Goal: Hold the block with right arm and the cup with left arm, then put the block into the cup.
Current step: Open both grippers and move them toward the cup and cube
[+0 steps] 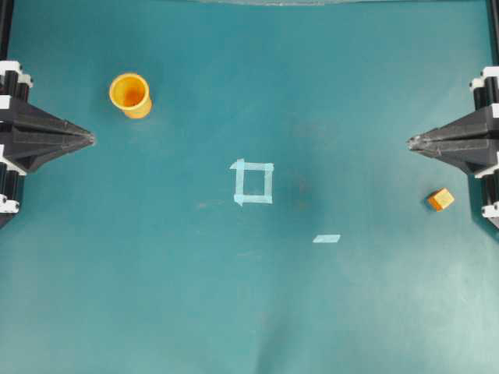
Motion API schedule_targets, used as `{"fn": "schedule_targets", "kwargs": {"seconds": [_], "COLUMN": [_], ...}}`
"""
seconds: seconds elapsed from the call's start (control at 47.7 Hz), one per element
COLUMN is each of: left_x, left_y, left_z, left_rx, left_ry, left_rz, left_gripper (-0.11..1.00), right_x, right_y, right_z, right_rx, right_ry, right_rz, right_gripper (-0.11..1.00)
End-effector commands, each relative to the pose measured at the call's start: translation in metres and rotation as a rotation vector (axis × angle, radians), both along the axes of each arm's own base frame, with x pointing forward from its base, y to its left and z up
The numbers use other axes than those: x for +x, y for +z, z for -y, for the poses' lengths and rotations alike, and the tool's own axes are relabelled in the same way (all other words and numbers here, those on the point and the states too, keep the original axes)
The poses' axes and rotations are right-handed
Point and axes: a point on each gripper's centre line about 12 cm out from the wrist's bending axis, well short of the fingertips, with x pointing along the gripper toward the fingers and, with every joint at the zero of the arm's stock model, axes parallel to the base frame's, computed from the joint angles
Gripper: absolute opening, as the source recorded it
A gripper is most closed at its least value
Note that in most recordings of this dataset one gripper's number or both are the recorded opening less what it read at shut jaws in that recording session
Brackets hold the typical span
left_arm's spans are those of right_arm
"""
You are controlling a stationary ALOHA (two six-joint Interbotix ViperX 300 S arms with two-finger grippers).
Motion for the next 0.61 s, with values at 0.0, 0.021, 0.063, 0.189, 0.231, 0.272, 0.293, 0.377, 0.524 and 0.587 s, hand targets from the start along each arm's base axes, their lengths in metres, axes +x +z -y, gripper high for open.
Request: {"fn": "schedule_targets", "kwargs": {"seconds": [0.0,0.021,0.063,0.189,0.231,0.272,0.293,0.377,0.524,0.587], "left_x": [0.002,0.003,0.002,0.001,0.001,0.000,0.000,0.001,0.002,0.003], "left_y": [-0.002,-0.004,-0.008,-0.014,-0.016,-0.016,-0.016,-0.017,-0.021,-0.022], "left_z": [0.000,0.000,0.000,0.000,0.000,0.000,0.000,0.000,0.000,-0.001], "left_rx": [-0.003,-0.003,-0.005,-0.014,-0.014,-0.011,-0.011,-0.007,-0.007,-0.005], "left_ry": [0.001,0.001,0.001,0.001,0.001,0.001,0.001,0.001,0.001,0.004], "left_rz": [-0.049,-0.066,-0.100,-0.163,-0.172,-0.175,-0.176,-0.186,-0.199,-0.206], "left_gripper": [-0.01,0.00,0.06,0.12,0.13,0.14,0.15,0.19,0.36,0.46], "right_x": [0.001,0.002,0.003,0.006,0.006,0.007,0.007,0.007,0.006,0.005], "right_y": [0.012,0.013,0.014,0.015,0.014,0.014,0.014,0.012,0.008,0.006], "right_z": [0.001,0.001,0.001,0.001,0.001,0.001,0.001,0.000,0.000,0.000], "right_rx": [0.024,0.027,0.041,0.089,0.116,0.142,0.155,0.204,0.267,0.291], "right_ry": [-0.002,-0.002,-0.003,-0.001,-0.001,-0.001,-0.001,-0.004,-0.011,-0.015], "right_rz": [0.032,0.029,0.018,-0.048,-0.080,-0.104,-0.117,-0.163,-0.227,-0.252], "right_gripper": [0.00,0.00,0.00,0.00,0.00,0.00,0.00,0.00,0.00,0.00]}}
